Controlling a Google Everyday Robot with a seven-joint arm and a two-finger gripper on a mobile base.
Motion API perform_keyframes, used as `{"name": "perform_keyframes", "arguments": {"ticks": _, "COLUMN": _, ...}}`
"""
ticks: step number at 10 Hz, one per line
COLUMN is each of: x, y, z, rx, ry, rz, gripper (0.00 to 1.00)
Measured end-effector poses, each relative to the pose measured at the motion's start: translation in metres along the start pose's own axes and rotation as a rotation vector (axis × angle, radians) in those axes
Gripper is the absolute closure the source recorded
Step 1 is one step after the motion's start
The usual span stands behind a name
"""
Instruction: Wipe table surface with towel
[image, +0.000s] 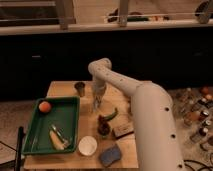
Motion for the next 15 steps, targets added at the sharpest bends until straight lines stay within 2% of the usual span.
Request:
{"name": "perform_keyframes", "arguments": {"ticks": 3, "x": -0.022, "y": 0.011, "z": 0.008, "rx": -0.038, "ry": -0.028, "rz": -0.035, "gripper": 1.0}}
{"name": "perform_keyframes", "arguments": {"ticks": 5, "x": -0.019, "y": 0.023, "z": 0.01, "rx": -0.055, "ry": -0.036, "rz": -0.016, "gripper": 1.0}}
{"name": "perform_keyframes", "arguments": {"ticks": 9, "x": 0.004, "y": 0.048, "z": 0.006, "rx": -0.067, "ry": -0.03, "rz": 0.071, "gripper": 1.0}}
{"name": "perform_keyframes", "arguments": {"ticks": 11, "x": 0.022, "y": 0.056, "z": 0.001, "rx": -0.068, "ry": -0.014, "rz": 0.121, "gripper": 1.0}}
{"name": "perform_keyframes", "arguments": {"ticks": 15, "x": 0.049, "y": 0.045, "z": -0.006, "rx": -0.056, "ry": 0.013, "rz": 0.156, "gripper": 1.0}}
